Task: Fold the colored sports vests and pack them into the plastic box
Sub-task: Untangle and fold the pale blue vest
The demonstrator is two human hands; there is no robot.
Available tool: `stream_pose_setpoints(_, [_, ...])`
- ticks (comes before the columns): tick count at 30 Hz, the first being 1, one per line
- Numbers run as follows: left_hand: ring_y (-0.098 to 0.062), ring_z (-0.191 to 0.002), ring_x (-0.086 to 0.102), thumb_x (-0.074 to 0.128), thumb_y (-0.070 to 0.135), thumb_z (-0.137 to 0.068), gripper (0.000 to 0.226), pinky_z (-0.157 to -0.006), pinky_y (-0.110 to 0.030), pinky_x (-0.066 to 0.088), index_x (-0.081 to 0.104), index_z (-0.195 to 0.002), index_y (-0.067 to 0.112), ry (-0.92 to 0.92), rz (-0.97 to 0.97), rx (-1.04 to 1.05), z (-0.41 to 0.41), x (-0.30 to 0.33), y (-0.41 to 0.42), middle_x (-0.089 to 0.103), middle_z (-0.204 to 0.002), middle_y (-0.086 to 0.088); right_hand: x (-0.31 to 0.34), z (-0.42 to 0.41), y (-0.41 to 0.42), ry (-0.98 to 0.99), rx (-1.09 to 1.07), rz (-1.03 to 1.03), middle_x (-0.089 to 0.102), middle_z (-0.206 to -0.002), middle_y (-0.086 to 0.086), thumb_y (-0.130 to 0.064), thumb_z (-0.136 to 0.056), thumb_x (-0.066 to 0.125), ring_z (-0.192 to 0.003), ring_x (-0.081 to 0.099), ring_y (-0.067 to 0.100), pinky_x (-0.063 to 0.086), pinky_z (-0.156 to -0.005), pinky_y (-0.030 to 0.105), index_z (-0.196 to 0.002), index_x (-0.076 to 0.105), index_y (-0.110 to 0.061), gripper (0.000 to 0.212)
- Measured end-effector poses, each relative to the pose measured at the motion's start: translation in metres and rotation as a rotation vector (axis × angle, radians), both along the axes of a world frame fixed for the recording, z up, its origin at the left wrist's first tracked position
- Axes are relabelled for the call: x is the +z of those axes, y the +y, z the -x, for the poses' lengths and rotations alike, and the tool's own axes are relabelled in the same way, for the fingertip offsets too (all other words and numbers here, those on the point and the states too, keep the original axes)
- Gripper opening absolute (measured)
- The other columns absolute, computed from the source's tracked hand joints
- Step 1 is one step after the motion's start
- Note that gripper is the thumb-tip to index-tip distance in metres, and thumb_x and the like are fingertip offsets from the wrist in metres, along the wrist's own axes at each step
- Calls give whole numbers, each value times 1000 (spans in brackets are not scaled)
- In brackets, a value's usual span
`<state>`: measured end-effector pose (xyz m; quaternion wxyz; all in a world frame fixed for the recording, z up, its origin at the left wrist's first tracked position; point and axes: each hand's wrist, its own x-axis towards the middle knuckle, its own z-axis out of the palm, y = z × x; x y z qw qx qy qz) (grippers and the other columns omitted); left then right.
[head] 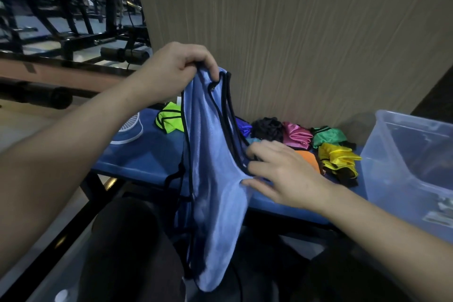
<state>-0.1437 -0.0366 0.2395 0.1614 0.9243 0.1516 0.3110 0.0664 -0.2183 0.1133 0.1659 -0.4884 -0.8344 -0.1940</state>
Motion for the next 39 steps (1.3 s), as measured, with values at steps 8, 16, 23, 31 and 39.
stream_pose_setpoints(8, [-27, -78, 58, 39, -6, -78, 39, -74, -40, 45, 54, -68, 29, 138, -69, 76, 12, 2, 10, 62, -86, 2, -4, -6, -2, 184, -278, -25, 64, -103, 6, -47, -97, 53, -92, 57, 26, 41, -67, 32, -77, 54, -19, 34])
stream_pose_setpoints(16, [-11, -43, 35, 42, -2, -86, 45, -49, -28, 32, 70, -75, 33, 272, 145, 135, 12, -6, 9, 48, -47, 6, -3, -10, -4, 512, -326, 128, 49, -53, -1, -30, -95, 65, -58, 46, 19, 32, -53, 32, -70, 43, -25, 34])
stream_pose_setpoints(23, [3, -79, 55, 78, 21, -85, 25, -75, -22, 42, 57, -97, 30, 268, 108, 46, 12, -11, 8, 59, -84, 27, -6, -19, -4, 581, -303, 137, 55, -55, 5, -48, -94, 50, -53, 52, 20, 46, -55, 42, -69, 39, -23, 37])
stream_pose_setpoints(31, [-28, -99, 61, 67, 6, -88, 29, -73, -33, 39, 66, -114, 18, 343, -90, 294, 5, -11, 16, 64, -99, -3, -9, -12, -8, 476, -304, 104, 45, -55, -1, -38, -95, 65, -57, 40, 17, 39, -54, 39, -70, 36, -23, 41])
stream_pose_setpoints(39, [6, -66, 56, 66, 14, -91, 6, -65, -15, 42, 69, -87, 17, 116, 240, 140, 5, 0, -1, 66, -76, 8, -11, -22, -3, 614, -305, 152, 46, -71, -15, -28, -88, 76, -68, 46, 3, 38, -63, 32, -76, 45, -38, 35])
